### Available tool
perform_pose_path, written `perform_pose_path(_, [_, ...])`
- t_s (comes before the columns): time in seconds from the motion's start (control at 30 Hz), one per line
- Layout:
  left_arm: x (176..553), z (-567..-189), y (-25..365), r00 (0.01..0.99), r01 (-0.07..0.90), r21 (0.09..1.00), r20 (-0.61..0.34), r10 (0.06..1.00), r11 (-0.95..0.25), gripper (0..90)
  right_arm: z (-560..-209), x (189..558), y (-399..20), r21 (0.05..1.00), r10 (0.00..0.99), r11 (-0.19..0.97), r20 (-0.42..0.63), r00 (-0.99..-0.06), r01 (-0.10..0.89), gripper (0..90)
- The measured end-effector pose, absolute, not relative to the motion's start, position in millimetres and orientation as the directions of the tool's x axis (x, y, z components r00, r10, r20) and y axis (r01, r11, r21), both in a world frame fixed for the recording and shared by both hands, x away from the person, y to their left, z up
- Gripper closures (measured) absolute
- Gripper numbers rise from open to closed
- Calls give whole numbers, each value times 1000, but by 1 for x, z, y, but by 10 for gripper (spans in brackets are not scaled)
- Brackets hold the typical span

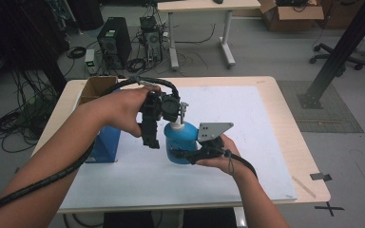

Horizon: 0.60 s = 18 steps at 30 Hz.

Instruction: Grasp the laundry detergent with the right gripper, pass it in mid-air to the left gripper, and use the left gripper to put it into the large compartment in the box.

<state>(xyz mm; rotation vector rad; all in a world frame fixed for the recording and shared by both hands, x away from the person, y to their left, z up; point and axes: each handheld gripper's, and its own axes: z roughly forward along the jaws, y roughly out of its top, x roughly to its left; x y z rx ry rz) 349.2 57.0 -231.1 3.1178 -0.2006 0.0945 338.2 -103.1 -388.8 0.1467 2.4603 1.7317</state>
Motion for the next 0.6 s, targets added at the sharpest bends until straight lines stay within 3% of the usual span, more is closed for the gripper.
perform_pose_path(0.6, [348, -237, 58, 991, -123, 10, 62, -122, -992, 2, -396, 341, -75, 943, 137, 332, -41, -990, 7, 455])
